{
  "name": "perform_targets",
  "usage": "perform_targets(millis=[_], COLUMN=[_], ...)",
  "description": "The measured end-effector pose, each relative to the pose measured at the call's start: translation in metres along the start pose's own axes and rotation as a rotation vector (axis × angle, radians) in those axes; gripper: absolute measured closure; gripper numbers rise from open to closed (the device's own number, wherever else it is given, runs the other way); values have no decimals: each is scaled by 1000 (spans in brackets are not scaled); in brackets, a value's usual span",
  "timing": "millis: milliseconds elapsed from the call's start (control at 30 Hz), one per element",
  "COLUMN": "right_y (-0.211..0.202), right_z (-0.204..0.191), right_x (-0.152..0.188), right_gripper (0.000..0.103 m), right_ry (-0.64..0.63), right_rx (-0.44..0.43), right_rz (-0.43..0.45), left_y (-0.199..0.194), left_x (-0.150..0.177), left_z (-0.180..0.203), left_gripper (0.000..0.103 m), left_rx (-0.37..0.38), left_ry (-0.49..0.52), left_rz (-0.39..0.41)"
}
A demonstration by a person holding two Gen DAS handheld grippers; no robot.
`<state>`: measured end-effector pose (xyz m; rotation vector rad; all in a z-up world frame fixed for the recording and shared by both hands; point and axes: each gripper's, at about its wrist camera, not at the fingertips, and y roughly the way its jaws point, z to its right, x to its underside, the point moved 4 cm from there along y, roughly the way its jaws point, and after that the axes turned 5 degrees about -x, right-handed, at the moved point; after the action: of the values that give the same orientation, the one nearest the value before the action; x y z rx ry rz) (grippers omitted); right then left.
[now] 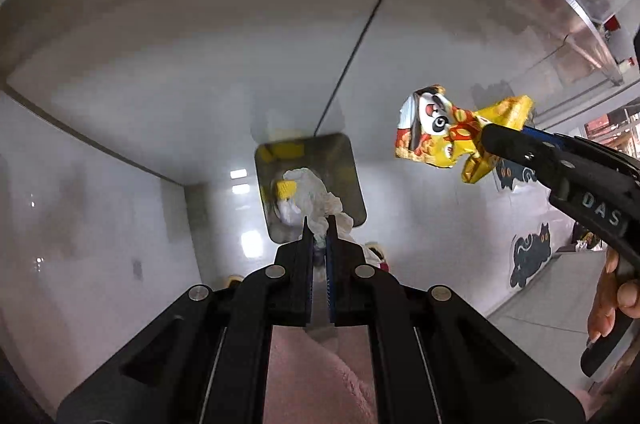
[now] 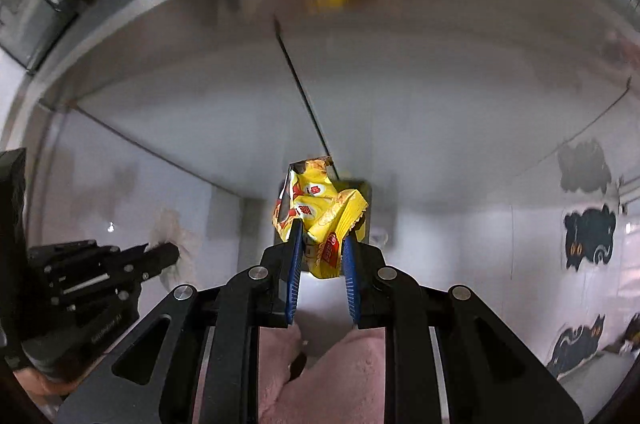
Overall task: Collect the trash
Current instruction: 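Lower the snack bag and tissue scrap over the bin and open both tools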
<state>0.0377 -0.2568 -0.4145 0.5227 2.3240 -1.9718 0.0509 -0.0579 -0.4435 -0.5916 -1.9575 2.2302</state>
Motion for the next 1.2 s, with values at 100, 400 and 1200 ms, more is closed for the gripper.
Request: perform_targets(millis=[100, 400, 1200], right_y=[30, 96, 98], right_z=[11, 21, 25], right_x=[2, -5, -32], right_gripper=[83, 82, 48], right_ry=[52, 112, 141], right_rx=[-7, 18, 0], right_rz=[-54, -157, -142], left_y=[22, 79, 81], left_x=[1, -10, -40], left_z=[1, -8, -7], left_gripper=[99, 99, 62], left_rx=[9, 0, 10], left_ry=[-16, -46, -32], left_rz=[-15, -92, -81])
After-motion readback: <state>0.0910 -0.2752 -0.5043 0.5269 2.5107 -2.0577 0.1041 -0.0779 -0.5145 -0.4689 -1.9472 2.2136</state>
